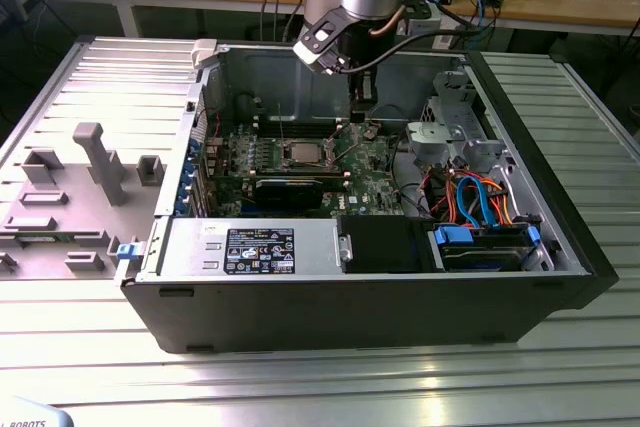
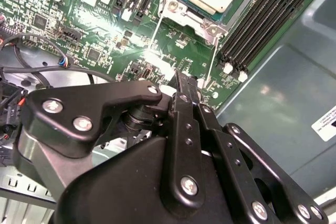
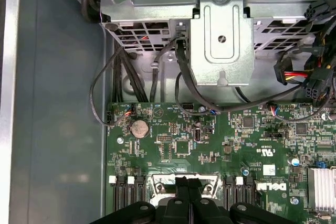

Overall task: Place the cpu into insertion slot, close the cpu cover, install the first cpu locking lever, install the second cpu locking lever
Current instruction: 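Close the cpu cover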

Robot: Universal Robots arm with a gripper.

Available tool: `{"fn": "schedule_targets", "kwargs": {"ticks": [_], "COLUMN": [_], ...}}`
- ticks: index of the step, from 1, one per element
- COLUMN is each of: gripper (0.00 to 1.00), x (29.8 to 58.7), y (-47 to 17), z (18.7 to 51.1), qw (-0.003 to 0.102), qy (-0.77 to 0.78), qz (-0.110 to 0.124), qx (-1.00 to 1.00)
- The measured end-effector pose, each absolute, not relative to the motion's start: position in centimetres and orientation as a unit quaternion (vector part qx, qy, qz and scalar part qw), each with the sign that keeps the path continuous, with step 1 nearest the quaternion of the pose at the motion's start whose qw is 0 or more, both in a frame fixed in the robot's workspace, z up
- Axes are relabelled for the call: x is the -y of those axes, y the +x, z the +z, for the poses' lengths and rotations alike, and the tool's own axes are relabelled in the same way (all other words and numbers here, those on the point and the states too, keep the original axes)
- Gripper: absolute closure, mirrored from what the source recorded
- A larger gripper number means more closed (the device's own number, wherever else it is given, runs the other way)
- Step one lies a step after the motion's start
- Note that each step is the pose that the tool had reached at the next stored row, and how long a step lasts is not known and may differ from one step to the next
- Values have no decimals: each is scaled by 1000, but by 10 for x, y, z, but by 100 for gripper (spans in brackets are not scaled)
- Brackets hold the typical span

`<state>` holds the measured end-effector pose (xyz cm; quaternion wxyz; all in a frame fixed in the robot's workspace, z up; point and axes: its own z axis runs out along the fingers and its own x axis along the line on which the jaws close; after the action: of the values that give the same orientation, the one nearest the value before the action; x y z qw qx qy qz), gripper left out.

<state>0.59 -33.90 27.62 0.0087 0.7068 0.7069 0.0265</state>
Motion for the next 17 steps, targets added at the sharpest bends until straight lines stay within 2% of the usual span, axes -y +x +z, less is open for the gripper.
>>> {"fn": "schedule_targets", "kwargs": {"ticks": [17], "gripper": [89], "x": [339], "y": [11], "z": [275], "qw": [9], "qy": [707], "qz": [27], "qx": [-707]}}
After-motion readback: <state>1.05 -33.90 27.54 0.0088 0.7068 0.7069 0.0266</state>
